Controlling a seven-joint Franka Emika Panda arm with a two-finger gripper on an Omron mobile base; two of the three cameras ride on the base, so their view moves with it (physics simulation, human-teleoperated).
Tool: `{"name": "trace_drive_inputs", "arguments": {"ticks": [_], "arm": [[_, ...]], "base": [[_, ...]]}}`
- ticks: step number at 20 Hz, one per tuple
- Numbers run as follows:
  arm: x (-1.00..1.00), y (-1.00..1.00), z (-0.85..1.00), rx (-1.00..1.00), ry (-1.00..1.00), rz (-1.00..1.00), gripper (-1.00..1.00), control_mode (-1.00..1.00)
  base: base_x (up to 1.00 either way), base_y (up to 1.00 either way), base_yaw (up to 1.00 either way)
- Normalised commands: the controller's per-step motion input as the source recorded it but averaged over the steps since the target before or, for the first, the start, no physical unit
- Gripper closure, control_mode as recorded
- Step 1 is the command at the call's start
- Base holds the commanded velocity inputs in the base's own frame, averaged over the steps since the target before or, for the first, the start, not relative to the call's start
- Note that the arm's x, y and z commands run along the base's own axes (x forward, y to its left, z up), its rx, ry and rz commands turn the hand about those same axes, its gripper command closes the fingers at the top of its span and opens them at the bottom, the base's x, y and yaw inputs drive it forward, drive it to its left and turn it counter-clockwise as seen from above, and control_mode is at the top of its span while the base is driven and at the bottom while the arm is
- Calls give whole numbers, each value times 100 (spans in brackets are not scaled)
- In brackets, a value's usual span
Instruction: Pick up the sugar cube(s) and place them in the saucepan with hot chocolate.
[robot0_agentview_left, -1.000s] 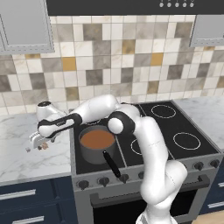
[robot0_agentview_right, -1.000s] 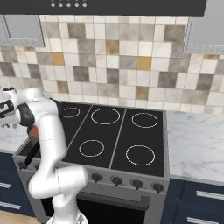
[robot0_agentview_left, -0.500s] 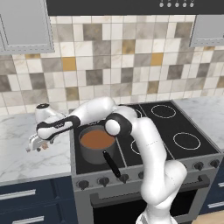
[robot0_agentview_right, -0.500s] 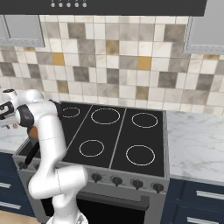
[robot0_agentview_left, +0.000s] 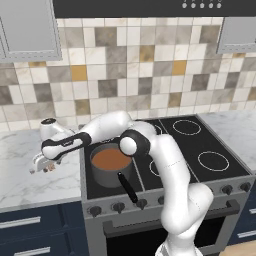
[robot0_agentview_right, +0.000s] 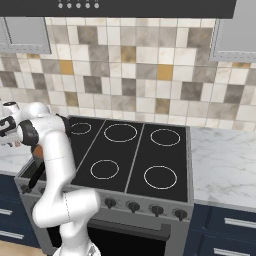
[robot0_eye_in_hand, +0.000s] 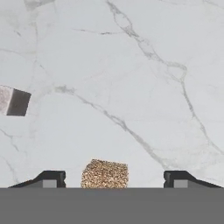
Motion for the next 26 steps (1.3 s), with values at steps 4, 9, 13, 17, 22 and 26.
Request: {"name": "trace_drive_inputs", "arguments": {"ticks": [4, 9, 13, 17, 22, 26], "arm": [[0, 0, -1, 0, 0, 0, 100, -100], [0, 0, 0, 0, 0, 0, 100, -100], [0, 0, 7, 0, 0, 0, 100, -100], [0, -6, 61, 0, -1, 0, 100, -100], [0, -20, 88, 0, 0, 2, 100, -100], [-11, -25, 82, 0, -2, 0, 100, -100]], "base": [[0, 0, 0], [0, 0, 0], [0, 0, 0], [0, 0, 0], [0, 0, 0], [0, 0, 0]]}}
